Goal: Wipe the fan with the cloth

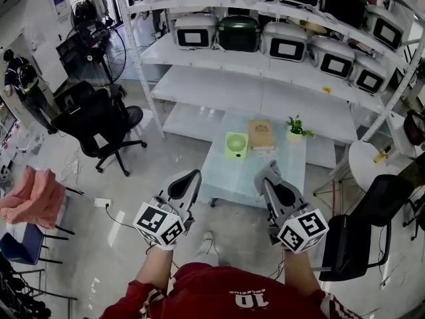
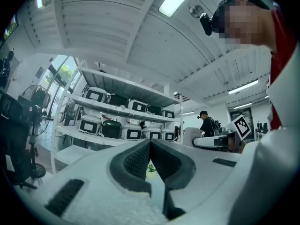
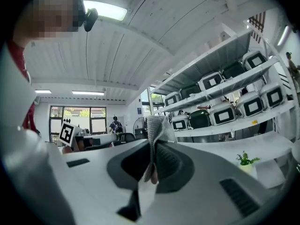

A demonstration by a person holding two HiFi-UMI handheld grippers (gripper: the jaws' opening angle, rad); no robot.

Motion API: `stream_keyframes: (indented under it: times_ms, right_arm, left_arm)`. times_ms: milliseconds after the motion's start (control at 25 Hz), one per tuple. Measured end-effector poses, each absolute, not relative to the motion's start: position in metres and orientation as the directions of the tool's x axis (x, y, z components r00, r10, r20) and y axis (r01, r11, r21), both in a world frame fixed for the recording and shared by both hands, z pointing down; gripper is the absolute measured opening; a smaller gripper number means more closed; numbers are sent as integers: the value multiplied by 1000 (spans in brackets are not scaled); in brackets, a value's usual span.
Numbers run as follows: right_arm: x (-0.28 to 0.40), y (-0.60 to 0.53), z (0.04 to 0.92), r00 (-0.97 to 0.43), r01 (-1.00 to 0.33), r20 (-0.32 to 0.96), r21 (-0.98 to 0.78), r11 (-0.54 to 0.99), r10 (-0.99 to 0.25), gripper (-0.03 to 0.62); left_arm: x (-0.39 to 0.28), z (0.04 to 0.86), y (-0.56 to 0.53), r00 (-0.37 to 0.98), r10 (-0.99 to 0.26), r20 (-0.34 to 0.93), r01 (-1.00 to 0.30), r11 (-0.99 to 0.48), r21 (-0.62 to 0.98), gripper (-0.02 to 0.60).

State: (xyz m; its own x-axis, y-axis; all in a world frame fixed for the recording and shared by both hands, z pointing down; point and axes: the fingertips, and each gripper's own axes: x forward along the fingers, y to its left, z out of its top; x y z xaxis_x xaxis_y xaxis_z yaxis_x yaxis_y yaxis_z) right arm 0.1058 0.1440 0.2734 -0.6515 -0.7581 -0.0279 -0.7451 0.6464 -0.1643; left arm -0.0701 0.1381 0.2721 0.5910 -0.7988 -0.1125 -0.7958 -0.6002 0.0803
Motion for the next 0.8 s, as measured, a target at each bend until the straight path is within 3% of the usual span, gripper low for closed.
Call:
stream_keyframes:
  times_ms: [480, 800]
  right_arm:
    - [78, 50, 251, -618, -771, -27, -169, 613, -785, 18]
    - [58, -5, 244, -597, -789, -36, -155, 595, -801, 18]
  left_arm:
    - [-80, 251, 46, 679, -723, -127, -728, -686, 11, -5]
    - [-93, 256, -4, 764, -626, -158, -623, -779, 77, -5]
